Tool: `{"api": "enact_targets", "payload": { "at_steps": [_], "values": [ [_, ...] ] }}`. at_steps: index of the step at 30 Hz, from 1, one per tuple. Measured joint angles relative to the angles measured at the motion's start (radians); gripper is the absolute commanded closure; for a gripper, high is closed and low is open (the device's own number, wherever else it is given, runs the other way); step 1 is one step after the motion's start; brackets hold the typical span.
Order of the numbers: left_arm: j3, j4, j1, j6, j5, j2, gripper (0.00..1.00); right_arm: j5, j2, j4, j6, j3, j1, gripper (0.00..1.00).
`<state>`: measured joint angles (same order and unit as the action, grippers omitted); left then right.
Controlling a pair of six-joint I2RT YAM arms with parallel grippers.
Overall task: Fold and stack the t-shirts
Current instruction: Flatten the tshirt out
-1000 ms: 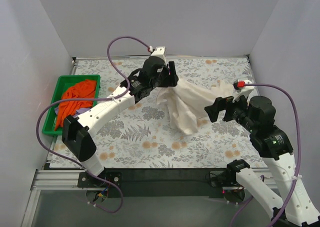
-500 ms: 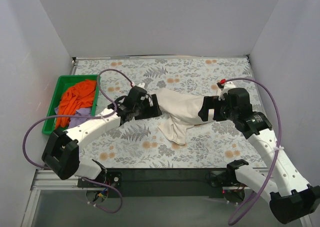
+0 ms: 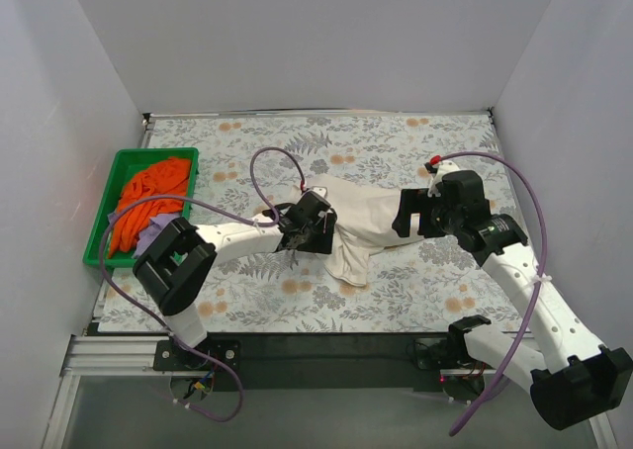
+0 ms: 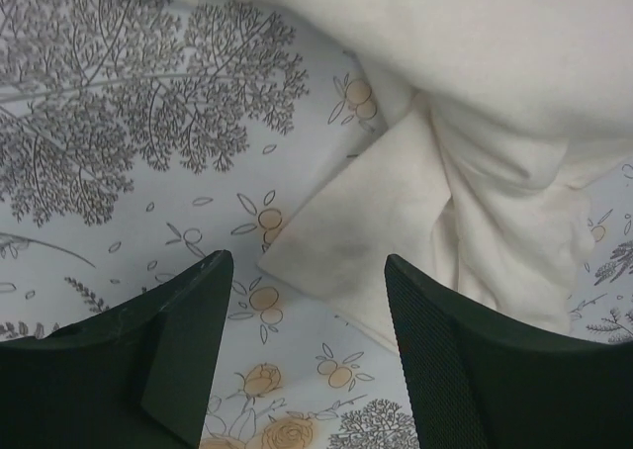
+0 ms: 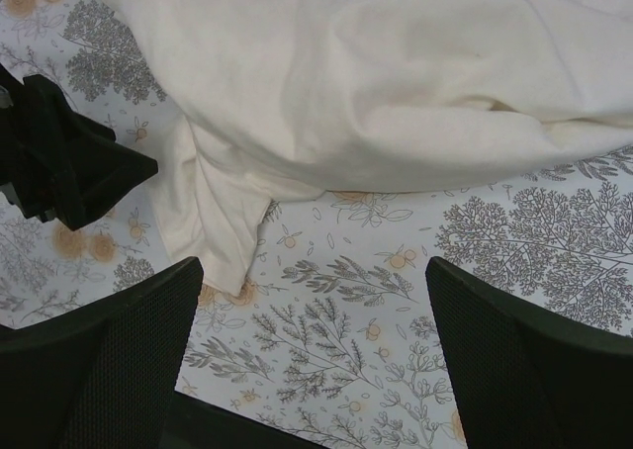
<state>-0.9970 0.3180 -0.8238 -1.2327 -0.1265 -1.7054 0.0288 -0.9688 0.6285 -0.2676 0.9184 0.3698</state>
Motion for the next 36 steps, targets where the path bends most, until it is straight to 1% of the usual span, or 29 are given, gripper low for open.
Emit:
{"api": "enact_targets", "payload": {
  "at_steps": [3,10,15,18,19,20,23,24,27,30,34,36],
  "values": [
    [-0.03,-0.019,-0.005,0.05,-0.017,-0.023,0.42,-0.004,0.004,-0.001,0.0,-0.001,0.0,0.16],
    [-0.031,-0.031,-0.047,0.116,-0.036,-0.039,0.41,-0.016,0.039,-0.002,0.001,-0.031,0.0,0.15],
    [-0.056,-0.055,-0.082,0.169,-0.095,-0.096,0.42,-0.037,0.042,-0.002,0.001,-0.034,0.0,0.15],
    [-0.075,-0.066,-0.095,0.186,-0.129,-0.121,0.51,-0.052,0.047,-0.005,0.0,-0.044,0.0,0.15],
    [-0.077,-0.069,-0.097,0.188,-0.134,-0.124,0.56,-0.056,0.048,-0.005,0.0,-0.049,0.0,0.15],
    [-0.077,-0.072,-0.097,0.188,-0.138,-0.126,0.67,-0.061,0.048,-0.003,0.0,-0.052,0.0,0.15],
    [-0.076,-0.087,-0.097,0.178,-0.146,-0.13,0.9,-0.084,0.048,-0.005,-0.005,-0.064,0.0,0.17],
    [-0.073,-0.092,-0.096,0.174,-0.148,-0.13,1.0,-0.09,0.047,-0.005,-0.006,-0.066,0.0,0.18],
    [-0.058,-0.106,-0.096,0.17,-0.154,-0.121,1.0,-0.114,0.036,-0.013,-0.011,-0.066,0.0,0.19],
    [-0.052,-0.08,-0.096,0.161,-0.171,-0.105,1.0,-0.134,0.003,-0.037,-0.019,-0.072,-0.01,0.19],
    [-0.043,0.066,-0.095,0.13,-0.209,-0.044,1.0,-0.137,-0.058,-0.085,-0.045,-0.118,-0.061,0.19],
    [-0.043,0.15,-0.093,0.113,-0.23,0.017,1.0,-0.128,-0.089,-0.114,-0.06,-0.15,-0.097,0.17]
  ]
}}
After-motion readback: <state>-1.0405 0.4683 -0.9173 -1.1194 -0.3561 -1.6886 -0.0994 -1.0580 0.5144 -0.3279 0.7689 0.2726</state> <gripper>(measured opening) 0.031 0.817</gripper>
